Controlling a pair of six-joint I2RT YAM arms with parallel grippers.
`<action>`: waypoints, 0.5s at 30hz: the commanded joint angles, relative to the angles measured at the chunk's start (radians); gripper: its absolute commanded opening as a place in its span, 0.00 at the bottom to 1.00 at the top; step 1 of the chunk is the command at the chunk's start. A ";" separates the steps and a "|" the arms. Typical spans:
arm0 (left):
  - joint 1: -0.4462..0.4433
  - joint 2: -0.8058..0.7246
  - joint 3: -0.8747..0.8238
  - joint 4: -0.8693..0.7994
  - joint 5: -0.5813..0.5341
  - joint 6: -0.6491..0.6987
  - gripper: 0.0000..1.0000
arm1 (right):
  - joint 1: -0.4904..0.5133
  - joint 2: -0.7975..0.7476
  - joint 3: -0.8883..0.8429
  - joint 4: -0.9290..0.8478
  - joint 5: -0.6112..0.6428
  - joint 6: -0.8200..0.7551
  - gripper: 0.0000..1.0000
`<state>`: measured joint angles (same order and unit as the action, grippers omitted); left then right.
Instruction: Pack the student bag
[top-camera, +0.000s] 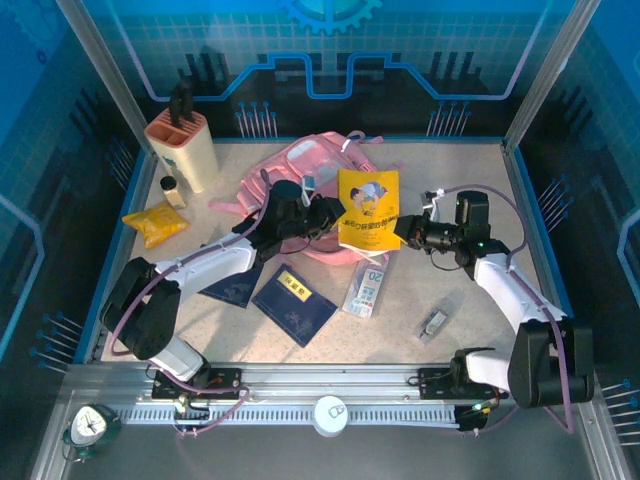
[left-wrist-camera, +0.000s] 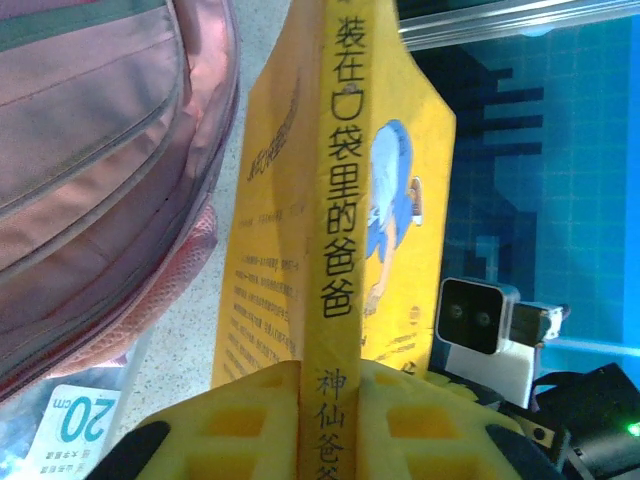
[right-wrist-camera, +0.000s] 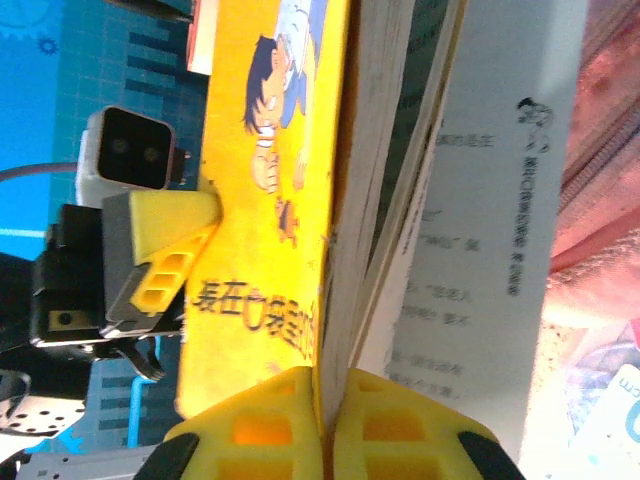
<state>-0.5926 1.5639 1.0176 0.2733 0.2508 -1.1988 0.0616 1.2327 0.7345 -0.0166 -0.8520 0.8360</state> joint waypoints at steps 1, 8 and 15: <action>-0.016 -0.042 0.030 0.079 0.054 -0.005 0.08 | 0.011 -0.015 0.018 -0.029 -0.032 -0.057 0.03; -0.012 -0.060 0.105 0.146 0.070 -0.025 0.00 | -0.026 -0.064 0.044 -0.201 0.013 -0.122 0.79; -0.039 -0.065 0.191 0.208 0.079 -0.039 0.00 | -0.020 -0.068 0.040 -0.120 -0.078 0.005 0.99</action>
<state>-0.6151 1.5574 1.1343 0.3416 0.2970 -1.2175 0.0444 1.1805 0.7662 -0.1799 -0.8585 0.7696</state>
